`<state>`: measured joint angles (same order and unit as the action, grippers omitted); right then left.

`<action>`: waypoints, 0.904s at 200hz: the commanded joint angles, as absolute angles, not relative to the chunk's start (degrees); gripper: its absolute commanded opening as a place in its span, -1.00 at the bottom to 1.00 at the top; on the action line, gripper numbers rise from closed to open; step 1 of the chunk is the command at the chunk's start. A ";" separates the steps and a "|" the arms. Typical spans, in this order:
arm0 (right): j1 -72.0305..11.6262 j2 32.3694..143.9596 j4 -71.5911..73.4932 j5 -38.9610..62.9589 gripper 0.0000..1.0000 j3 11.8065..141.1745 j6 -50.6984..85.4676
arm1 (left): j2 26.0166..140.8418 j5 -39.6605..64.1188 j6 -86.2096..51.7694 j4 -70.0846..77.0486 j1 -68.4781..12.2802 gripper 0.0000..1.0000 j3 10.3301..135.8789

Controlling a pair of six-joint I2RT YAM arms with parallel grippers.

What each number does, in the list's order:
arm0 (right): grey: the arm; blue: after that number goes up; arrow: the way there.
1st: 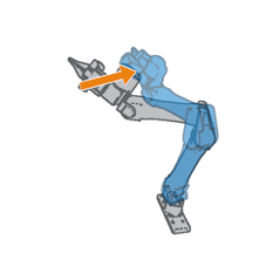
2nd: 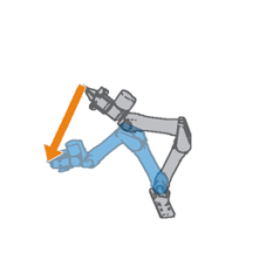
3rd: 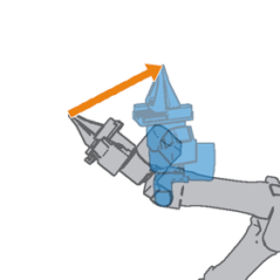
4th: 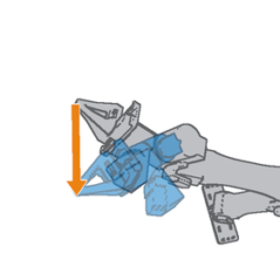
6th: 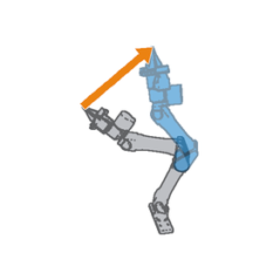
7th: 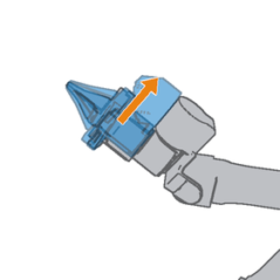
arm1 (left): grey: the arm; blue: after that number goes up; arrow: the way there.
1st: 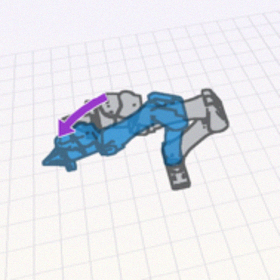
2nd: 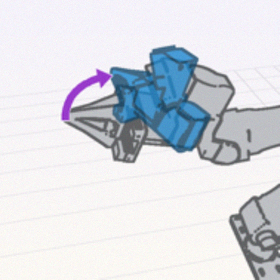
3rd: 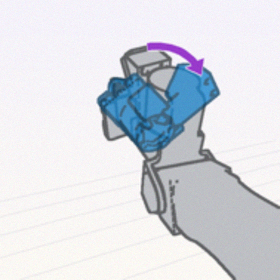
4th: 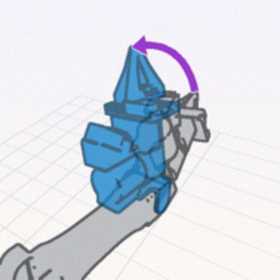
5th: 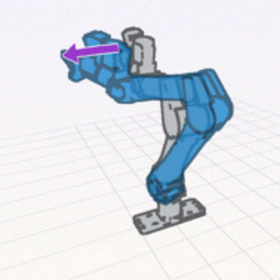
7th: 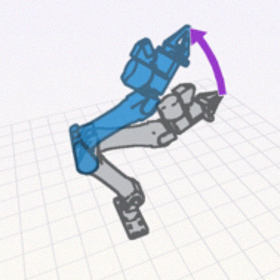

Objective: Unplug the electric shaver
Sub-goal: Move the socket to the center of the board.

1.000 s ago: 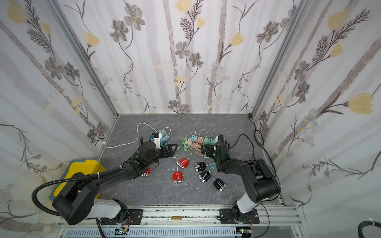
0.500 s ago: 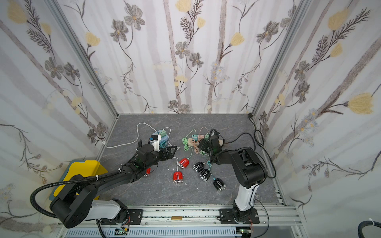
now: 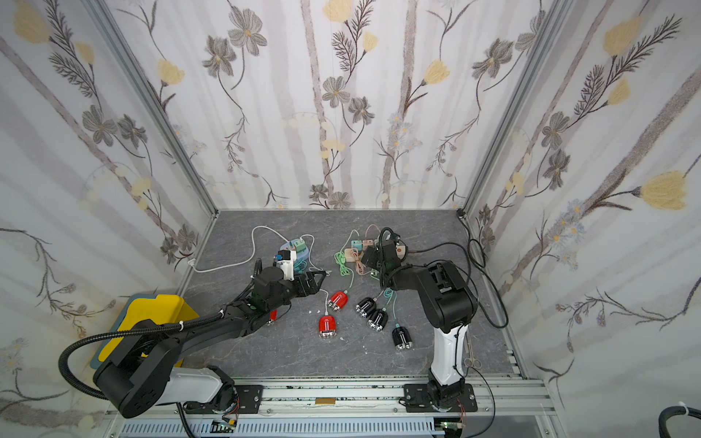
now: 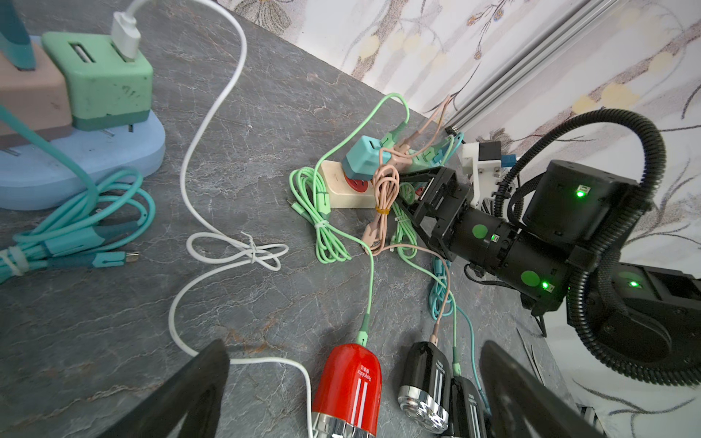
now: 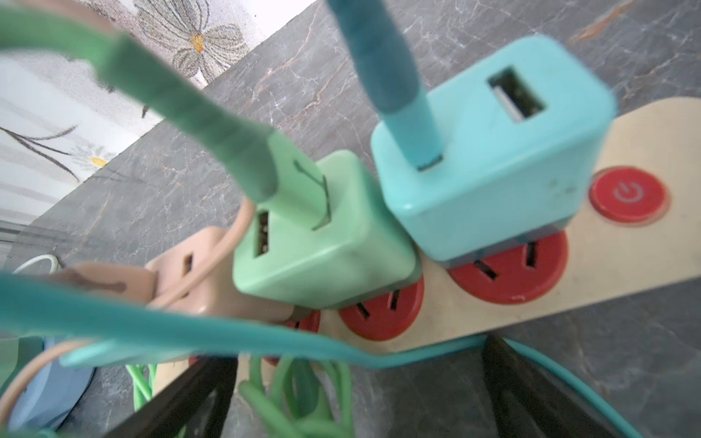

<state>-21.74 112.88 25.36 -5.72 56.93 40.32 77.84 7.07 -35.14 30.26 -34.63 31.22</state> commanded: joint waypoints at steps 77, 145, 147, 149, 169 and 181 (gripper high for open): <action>-21.62 106.17 28.63 -3.36 0.97 54.40 36.62 | 77.26 5.28 -34.14 30.89 -36.33 1.00 31.57; -18.15 79.59 25.58 0.94 0.99 35.58 32.95 | 76.29 1.05 -32.06 25.43 -42.21 1.00 34.35; -18.01 78.68 25.53 1.07 0.99 35.09 32.89 | 76.35 0.94 -32.03 25.23 -42.44 1.00 34.43; -17.86 77.74 25.50 1.12 0.99 34.61 32.85 | 76.39 0.79 -32.00 25.12 -42.58 1.00 34.62; -16.41 69.08 21.02 0.41 0.99 31.50 32.03 | 77.50 0.61 -32.87 24.13 -44.44 1.00 35.70; -16.18 64.33 17.65 -0.61 0.99 30.10 30.45 | 79.03 1.04 -34.04 23.64 -45.19 1.00 36.85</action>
<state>-16.67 71.35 23.18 -0.38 32.23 33.32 77.17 1.98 -33.06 25.43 -44.07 35.07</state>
